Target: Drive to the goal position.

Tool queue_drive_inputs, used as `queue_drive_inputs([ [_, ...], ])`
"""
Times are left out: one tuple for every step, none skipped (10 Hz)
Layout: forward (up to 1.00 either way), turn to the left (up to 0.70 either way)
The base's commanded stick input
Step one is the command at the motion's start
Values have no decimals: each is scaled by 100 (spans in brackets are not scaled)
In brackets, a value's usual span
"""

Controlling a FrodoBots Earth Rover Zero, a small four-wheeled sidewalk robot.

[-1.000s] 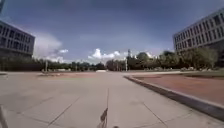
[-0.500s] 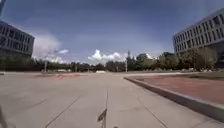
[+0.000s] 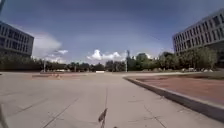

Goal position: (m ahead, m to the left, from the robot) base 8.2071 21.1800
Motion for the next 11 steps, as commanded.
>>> queue_drive_inputs([
  [0, 70],
  [0, 70],
  [0, 70],
  [0, 70],
  [0, 70],
  [0, 70],
  [0, 70],
  [0, 70],
  [0, 70],
  [0, 70],
  [0, 70],
])
